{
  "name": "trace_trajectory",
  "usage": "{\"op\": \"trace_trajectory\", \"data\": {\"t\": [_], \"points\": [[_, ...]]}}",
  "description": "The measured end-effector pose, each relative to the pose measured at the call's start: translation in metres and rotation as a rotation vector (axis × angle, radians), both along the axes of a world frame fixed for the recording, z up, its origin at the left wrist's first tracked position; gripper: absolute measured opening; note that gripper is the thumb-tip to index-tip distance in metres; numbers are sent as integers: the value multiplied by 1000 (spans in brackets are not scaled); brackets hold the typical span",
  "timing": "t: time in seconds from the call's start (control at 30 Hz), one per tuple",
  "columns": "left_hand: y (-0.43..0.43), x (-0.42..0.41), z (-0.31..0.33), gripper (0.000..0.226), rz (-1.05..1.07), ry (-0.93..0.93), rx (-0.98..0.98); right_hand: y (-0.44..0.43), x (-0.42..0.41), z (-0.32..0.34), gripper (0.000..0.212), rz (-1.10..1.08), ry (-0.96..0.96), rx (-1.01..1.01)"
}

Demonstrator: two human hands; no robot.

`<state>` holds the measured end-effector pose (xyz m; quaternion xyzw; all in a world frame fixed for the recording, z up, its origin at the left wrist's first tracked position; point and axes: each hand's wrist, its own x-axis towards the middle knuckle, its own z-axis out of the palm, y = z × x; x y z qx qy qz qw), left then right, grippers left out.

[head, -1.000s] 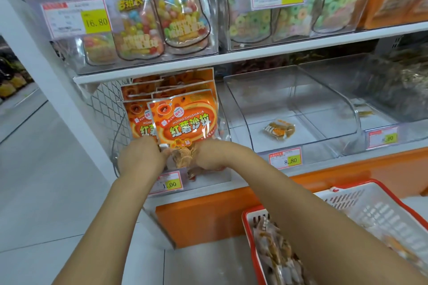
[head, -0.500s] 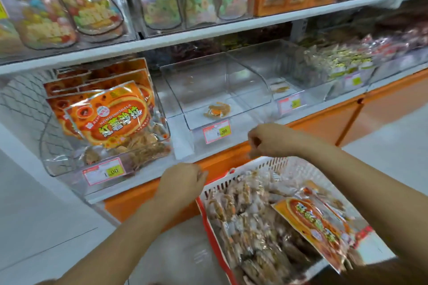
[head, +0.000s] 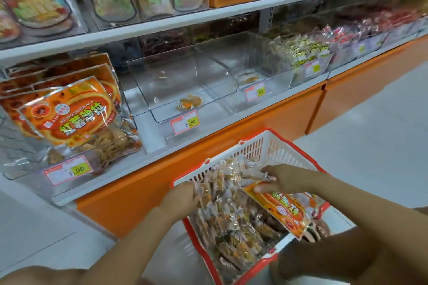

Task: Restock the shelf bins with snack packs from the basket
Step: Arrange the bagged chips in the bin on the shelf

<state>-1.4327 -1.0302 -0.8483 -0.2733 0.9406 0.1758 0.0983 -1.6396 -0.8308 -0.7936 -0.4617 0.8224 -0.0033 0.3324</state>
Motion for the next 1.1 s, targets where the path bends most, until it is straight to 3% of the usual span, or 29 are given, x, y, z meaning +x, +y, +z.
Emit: {"op": "trace_trajectory", "data": {"t": [0.1, 0.13, 0.23, 0.27, 0.33, 0.4, 0.57, 0.7, 0.83, 0.9, 0.97, 1.1], "points": [[-2, -1, -1, 23, 17, -12, 18, -5, 19, 4, 117, 27, 55, 125], [-3, -2, -1, 23, 23, -21, 20, -6, 27, 5, 107, 46, 110, 170], [-5, -3, 0, 22, 27, -40, 31, -13, 35, 0, 31, 108, 314, 205], [-6, -3, 0, 22, 26, -42, 42, -15, 39, 3, 30, 126, 359, 225], [-7, -2, 2, 22, 22, -39, 71, -20, 46, 6, 52, 161, 359, 281], [-7, -1, 3, 23, 12, -33, 90, -21, 53, 3, 62, 158, 337, 311], [-10, -1, 8, 19, 18, -35, 114, -25, 67, 3, 23, 91, 435, 279], [-14, -8, 31, 13, 26, 8, 127, -35, 48, 35, 19, 103, 550, 145], [-14, -9, 78, 76, -66, 121, 274, -39, 21, 105, 23, 172, 407, 4], [-11, -5, 107, 90, -96, 210, 372, -42, 17, 143, 22, 239, 324, -53], [-8, 0, 134, 78, -115, 300, 535, -50, 19, 170, 26, 282, 190, -167], [-11, 14, 159, 20, -35, 410, 764, -78, 27, 199, 21, 244, -236, -401]]}}
